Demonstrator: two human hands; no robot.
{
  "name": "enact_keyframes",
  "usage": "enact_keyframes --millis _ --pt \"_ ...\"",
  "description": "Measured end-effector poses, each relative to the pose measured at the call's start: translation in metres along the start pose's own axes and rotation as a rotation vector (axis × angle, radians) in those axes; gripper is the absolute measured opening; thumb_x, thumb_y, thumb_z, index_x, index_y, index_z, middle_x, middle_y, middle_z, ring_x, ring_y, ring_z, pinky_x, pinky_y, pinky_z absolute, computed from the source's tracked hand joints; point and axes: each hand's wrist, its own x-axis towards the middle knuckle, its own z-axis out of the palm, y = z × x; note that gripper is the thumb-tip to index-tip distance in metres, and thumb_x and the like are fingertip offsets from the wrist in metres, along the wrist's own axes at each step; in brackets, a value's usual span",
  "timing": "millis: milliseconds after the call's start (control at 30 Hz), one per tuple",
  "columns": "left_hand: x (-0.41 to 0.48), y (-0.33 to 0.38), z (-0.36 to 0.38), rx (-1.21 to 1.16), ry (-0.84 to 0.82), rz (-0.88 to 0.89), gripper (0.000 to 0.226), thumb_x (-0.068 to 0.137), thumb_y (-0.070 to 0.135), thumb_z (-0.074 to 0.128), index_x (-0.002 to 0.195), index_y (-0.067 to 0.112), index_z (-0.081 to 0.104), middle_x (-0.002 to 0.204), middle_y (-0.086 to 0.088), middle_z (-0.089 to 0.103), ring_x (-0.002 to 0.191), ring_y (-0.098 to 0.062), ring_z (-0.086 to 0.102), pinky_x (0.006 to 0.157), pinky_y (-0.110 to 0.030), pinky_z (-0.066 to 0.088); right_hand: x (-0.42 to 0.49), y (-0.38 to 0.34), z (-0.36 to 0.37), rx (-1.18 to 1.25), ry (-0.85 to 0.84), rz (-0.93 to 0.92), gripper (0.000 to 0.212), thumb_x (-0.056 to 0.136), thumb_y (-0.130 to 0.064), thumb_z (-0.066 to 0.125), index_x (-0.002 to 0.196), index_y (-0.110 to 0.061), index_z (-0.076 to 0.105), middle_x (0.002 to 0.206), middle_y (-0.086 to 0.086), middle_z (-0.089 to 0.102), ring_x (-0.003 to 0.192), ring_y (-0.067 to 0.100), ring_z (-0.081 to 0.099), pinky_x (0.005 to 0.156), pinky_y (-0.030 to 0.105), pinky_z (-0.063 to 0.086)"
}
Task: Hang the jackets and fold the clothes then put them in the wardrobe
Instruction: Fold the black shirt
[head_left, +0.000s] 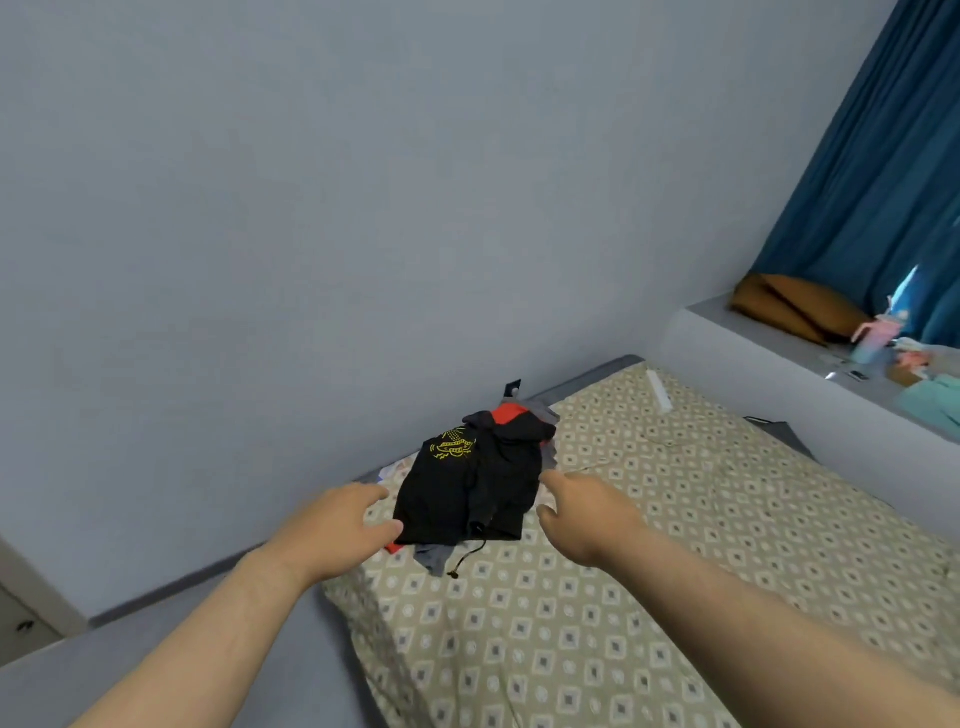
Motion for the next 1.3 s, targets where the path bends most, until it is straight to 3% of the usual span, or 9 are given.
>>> enact_keyframes --millis 233,400,567,900,967,1033,1133,1233,1300 --pt "0.043 -0.048 0.022 0.153 -0.011 -0.021 0.046 0.089 0.057 0.051 0.128 0.032 0.057 0.129 0.009 0.061 0.116 -0.016 0.057 0.094 -0.034 0.048 0.048 0.003 0.041 0.008 -0.123 0.016 0.041 0.100 -0.035 0.041 0.135 -0.014 0.048 0.131 0.011 0.057 0.117 0.033 0.056 0.090 0.043 0.050" --pt "0.079 -0.066 0.070 0.095 0.003 -0.073 0.058 0.090 0.055 0.052 0.143 0.030 0.048 0.144 0.007 0.052 0.129 -0.017 0.050 0.103 -0.035 0.043 0.090 0.018 0.093 0.189 -0.197 0.062 0.039 0.098 -0.032 0.044 0.129 -0.010 0.053 0.099 0.008 0.064 0.093 0.029 0.062 0.077 0.038 0.052" --pt "0.126 -0.065 0.128 0.142 0.030 -0.103 0.056 0.090 0.053 0.054 0.137 0.023 0.052 0.139 0.003 0.054 0.127 -0.021 0.051 0.101 -0.035 0.044 0.147 0.076 0.157 0.044 -0.290 -0.058 0.042 0.098 -0.035 0.045 0.133 -0.013 0.050 0.124 0.013 0.061 0.111 0.033 0.058 0.088 0.042 0.052" --pt "0.239 -0.078 0.315 0.139 0.066 -0.138 0.043 0.088 0.045 0.056 0.124 0.021 0.058 0.123 0.005 0.058 0.112 -0.019 0.055 0.090 -0.032 0.047 0.267 0.171 0.351 -0.189 -0.414 -0.273 0.039 0.095 -0.036 0.050 0.129 -0.017 0.050 0.127 0.007 0.050 0.119 0.029 0.047 0.089 0.038 0.046" --pt "0.258 -0.080 0.362 0.104 0.019 -0.142 0.053 0.090 0.046 0.056 0.135 0.020 0.050 0.137 0.004 0.050 0.126 -0.019 0.048 0.099 -0.033 0.043 0.288 0.176 0.391 -0.203 -0.453 -0.282 0.033 0.095 -0.029 0.047 0.124 -0.017 0.057 0.139 0.009 0.043 0.131 0.033 0.039 0.096 0.039 0.045" --pt "0.273 -0.082 0.404 0.080 -0.027 -0.161 0.071 0.093 0.049 0.054 0.153 0.020 0.029 0.157 0.003 0.030 0.143 -0.017 0.031 0.111 -0.031 0.034 0.314 0.178 0.427 -0.237 -0.530 -0.297 0.029 0.094 -0.021 0.046 0.118 -0.020 0.064 0.162 0.013 0.016 0.149 0.035 0.015 0.108 0.043 0.036" --pt "0.290 -0.093 0.451 0.066 -0.024 -0.170 0.074 0.095 0.047 0.050 0.157 0.022 0.017 0.164 0.002 0.014 0.149 -0.017 0.018 0.115 -0.032 0.028 0.345 0.181 0.471 -0.188 -0.592 -0.273 0.048 0.093 -0.016 0.049 0.139 -0.027 0.052 0.166 0.014 -0.012 0.152 0.036 -0.010 0.118 0.046 0.026" --pt "0.298 -0.105 0.485 0.012 0.009 -0.159 0.063 0.092 0.043 0.051 0.149 0.023 0.032 0.154 0.004 0.029 0.144 -0.020 0.027 0.108 -0.032 0.033 0.357 0.189 0.502 -0.059 -0.486 -0.239 0.055 0.094 -0.022 0.058 0.147 -0.025 0.045 0.164 0.013 0.012 0.151 0.038 0.009 0.117 0.043 0.029" --pt "0.296 -0.112 0.508 -0.004 -0.002 -0.192 0.069 0.092 0.047 0.051 0.153 0.026 0.026 0.161 0.006 0.021 0.149 -0.019 0.018 0.115 -0.033 0.026 0.354 0.194 0.516 -0.030 -0.288 -0.281 0.041 0.090 -0.018 0.061 0.131 -0.019 0.057 0.132 0.012 0.047 0.127 0.035 0.042 0.095 0.037 0.045"
